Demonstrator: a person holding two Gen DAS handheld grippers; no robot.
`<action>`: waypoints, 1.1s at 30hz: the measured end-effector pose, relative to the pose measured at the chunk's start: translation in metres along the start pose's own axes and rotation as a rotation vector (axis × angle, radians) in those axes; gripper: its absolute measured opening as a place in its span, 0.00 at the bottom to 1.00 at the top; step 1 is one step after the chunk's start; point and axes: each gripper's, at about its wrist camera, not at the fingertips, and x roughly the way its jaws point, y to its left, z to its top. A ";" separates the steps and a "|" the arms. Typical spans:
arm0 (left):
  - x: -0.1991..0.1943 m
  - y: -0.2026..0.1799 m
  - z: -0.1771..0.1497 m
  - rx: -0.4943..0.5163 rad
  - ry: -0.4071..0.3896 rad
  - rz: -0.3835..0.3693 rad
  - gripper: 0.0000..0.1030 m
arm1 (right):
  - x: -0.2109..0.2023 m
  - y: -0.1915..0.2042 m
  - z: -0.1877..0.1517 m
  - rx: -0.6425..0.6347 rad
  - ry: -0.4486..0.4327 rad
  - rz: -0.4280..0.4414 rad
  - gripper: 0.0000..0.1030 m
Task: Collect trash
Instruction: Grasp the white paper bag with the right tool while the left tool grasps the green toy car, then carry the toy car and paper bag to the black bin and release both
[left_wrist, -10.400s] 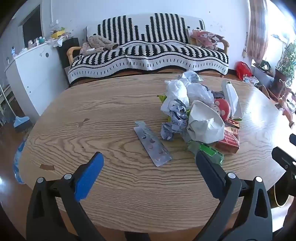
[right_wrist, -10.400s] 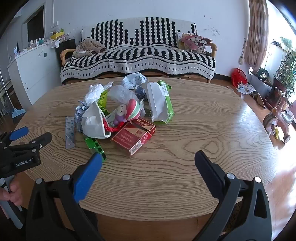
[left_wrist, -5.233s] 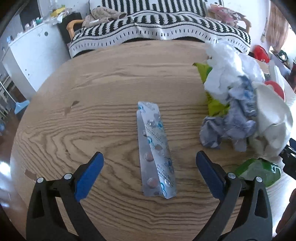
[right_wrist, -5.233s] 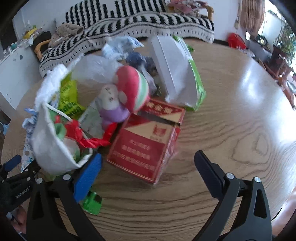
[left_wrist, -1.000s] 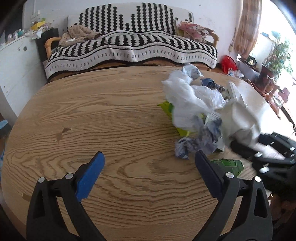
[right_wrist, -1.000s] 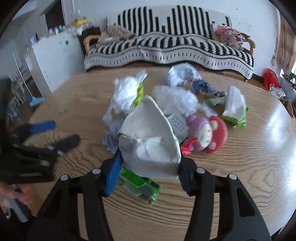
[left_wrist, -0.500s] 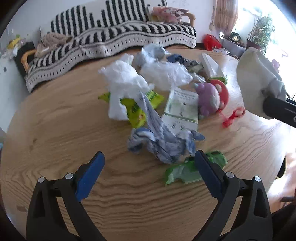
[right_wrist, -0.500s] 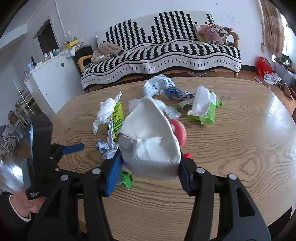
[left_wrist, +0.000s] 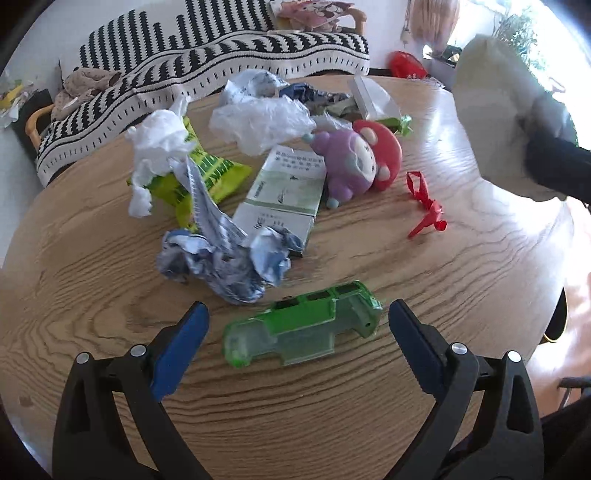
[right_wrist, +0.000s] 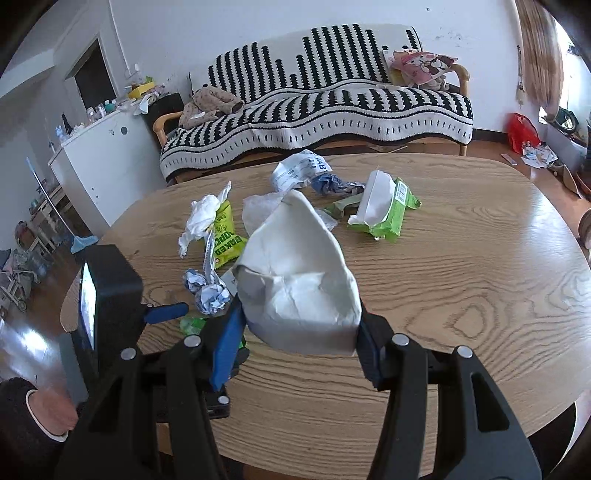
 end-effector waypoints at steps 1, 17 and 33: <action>0.000 -0.001 0.000 -0.004 0.002 0.000 0.92 | -0.001 -0.001 -0.001 -0.001 0.002 0.000 0.52; -0.011 -0.008 -0.002 -0.045 -0.009 -0.018 0.75 | -0.007 -0.007 -0.001 0.010 0.000 -0.012 0.52; -0.041 -0.115 0.046 0.035 -0.125 -0.121 0.75 | -0.074 -0.112 -0.028 0.161 -0.052 -0.169 0.52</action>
